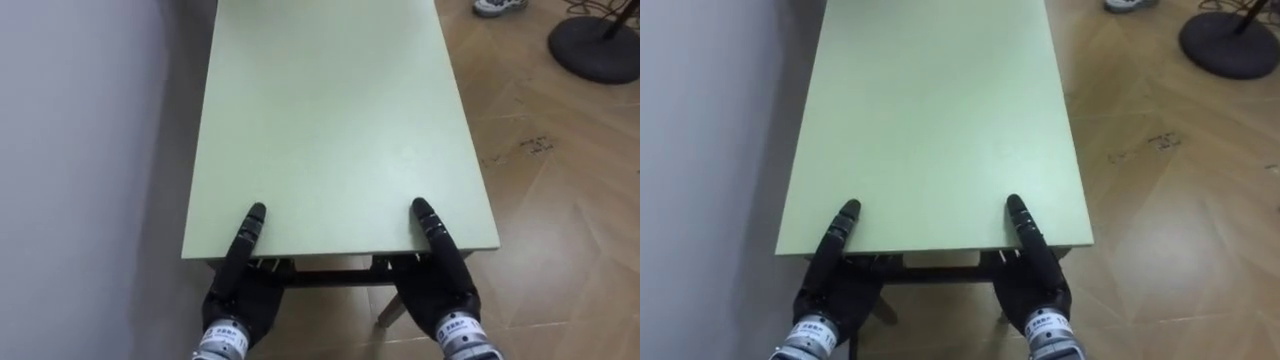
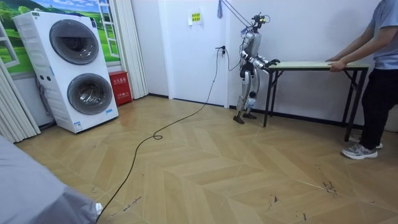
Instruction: Move table with human
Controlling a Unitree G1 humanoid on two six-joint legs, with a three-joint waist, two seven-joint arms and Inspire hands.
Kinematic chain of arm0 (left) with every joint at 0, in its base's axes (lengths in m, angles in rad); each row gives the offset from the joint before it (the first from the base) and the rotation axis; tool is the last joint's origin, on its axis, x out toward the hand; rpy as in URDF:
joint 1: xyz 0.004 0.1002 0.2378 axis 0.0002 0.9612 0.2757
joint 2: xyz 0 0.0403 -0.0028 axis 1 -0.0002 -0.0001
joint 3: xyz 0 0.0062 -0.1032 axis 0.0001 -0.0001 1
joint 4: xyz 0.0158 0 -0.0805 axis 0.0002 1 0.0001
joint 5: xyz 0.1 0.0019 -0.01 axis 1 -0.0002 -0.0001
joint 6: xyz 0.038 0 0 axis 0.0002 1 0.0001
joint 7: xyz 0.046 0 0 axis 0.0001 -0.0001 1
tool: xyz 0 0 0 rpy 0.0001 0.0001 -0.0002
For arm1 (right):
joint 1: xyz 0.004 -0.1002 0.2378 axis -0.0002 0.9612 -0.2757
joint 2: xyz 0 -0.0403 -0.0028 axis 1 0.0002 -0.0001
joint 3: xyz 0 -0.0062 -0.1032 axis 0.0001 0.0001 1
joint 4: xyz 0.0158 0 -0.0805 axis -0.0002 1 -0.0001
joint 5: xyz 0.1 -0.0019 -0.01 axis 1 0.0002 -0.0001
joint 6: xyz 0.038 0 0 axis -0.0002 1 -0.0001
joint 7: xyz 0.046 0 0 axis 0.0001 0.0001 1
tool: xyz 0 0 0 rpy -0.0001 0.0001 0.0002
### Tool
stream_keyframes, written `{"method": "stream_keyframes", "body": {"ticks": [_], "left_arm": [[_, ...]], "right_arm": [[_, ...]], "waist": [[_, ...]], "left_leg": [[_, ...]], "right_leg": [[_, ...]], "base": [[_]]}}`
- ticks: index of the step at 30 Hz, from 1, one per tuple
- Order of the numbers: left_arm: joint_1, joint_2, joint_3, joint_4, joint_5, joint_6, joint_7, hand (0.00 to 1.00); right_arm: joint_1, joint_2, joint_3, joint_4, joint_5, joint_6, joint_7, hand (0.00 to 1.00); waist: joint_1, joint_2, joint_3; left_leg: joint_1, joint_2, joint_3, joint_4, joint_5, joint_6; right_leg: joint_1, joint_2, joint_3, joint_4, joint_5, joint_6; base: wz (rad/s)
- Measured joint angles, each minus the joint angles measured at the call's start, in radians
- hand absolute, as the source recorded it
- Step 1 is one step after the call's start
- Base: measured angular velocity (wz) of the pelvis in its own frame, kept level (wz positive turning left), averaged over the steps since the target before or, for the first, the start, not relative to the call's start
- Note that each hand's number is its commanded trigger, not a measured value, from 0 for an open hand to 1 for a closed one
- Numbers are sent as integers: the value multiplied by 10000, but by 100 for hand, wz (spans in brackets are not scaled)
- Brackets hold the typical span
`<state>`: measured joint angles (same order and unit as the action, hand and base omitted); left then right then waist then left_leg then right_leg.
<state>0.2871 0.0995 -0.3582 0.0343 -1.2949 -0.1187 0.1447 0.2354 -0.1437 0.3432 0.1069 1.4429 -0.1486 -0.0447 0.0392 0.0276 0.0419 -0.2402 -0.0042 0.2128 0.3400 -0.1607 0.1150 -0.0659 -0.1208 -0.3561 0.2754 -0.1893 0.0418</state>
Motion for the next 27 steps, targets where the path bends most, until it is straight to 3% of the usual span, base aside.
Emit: {"method": "stream_keyframes", "body": {"ticks": [9,15,19,23,24,25,27], "left_arm": [[291,37,-8,-1,1,49,85,100],[413,44,-34,77,18,107,228,100],[413,-22,-16,650,26,123,192,100],[440,-21,12,757,24,198,169,100],[440,-21,14,770,24,198,166,96],[440,-26,25,810,24,198,145,86],[444,-41,125,874,25,199,82,87]], "right_arm": [[189,-67,76,7,5,102,-93,100],[175,-105,85,195,4,223,-165,100],[-25,-26,81,891,-115,383,-36,100],[-30,60,73,1003,-264,409,-16,100],[-36,74,71,1030,-266,409,-16,100],[-69,125,60,1096,-299,409,-14,100],[-92,188,56,1163,-390,411,-14,100]], "waist": [[4,15,-10],[12,29,-19],[4,133,-88],[3,162,-89],[1,162,-89],[-20,159,-90],[-33,153,-92]], "left_leg": [[8,-85,1,-16,63,109],[8,-85,19,42,92,158],[77,-86,21,22,97,171],[100,-86,12,9,95,151],[100,-87,12,11,98,149],[109,-86,15,11,110,147],[110,-89,19,5,128,148]], "right_leg": [[-151,15,539,14,57,86],[-158,10,555,61,110,98],[-138,-8,599,160,110,100],[-146,-16,587,157,108,101],[-146,-17,588,157,107,102],[-146,-18,601,158,103,107],[-150,-21,614,156,86,130]], "base": [[0],[-1],[0],[0],[0],[0],[0]]}}
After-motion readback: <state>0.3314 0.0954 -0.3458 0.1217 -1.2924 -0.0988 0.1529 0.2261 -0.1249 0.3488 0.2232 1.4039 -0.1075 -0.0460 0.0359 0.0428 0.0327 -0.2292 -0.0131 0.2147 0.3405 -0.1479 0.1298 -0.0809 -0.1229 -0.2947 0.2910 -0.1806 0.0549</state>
